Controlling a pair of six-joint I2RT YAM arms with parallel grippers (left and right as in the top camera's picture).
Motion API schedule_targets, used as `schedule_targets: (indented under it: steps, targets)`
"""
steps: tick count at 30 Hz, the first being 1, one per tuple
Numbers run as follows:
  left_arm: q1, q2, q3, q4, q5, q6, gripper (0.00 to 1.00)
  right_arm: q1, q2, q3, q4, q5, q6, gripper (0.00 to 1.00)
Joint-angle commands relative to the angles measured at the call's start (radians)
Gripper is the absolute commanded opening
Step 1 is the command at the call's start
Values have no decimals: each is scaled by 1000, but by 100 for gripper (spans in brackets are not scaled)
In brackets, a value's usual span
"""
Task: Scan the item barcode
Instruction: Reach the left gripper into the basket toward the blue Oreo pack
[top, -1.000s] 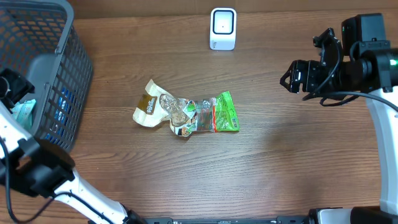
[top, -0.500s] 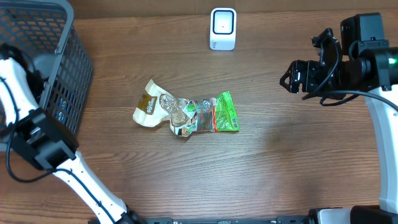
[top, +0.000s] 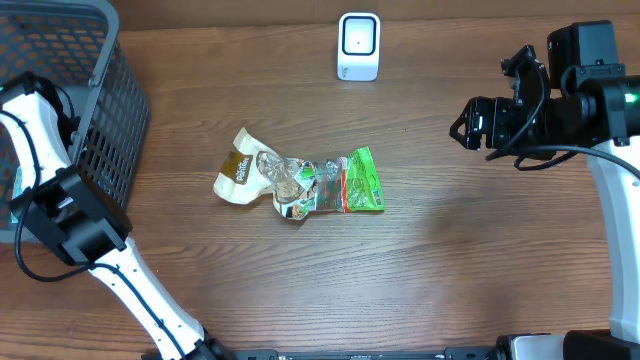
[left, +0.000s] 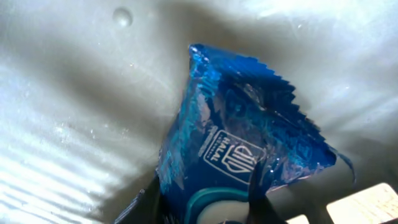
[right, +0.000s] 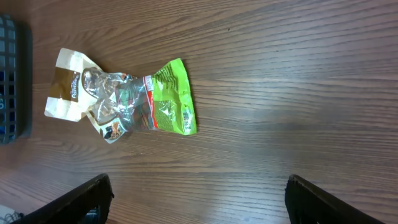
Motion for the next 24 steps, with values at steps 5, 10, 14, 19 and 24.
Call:
schedule_targets:
  steps: [5,10,14,19,24]
  targets:
    - [-4,8,238,-145,-5,-50,9,3,0,0,3,-2,-6,90]
    - [-10,-88,389,-155,85,-61,7,3,0,0,-1,-3,-3,90]
    - [-28,-234,450,-154,83,-90,7,3,0,0,-5,-3,-2,90]
    - [-66,-459,475,-154,80,-90,7,3,0,0,-5,-3,-2,90]
    - [-173,-659,465,-154,117,-89,8,3,0,0,1,-3,-2,90]
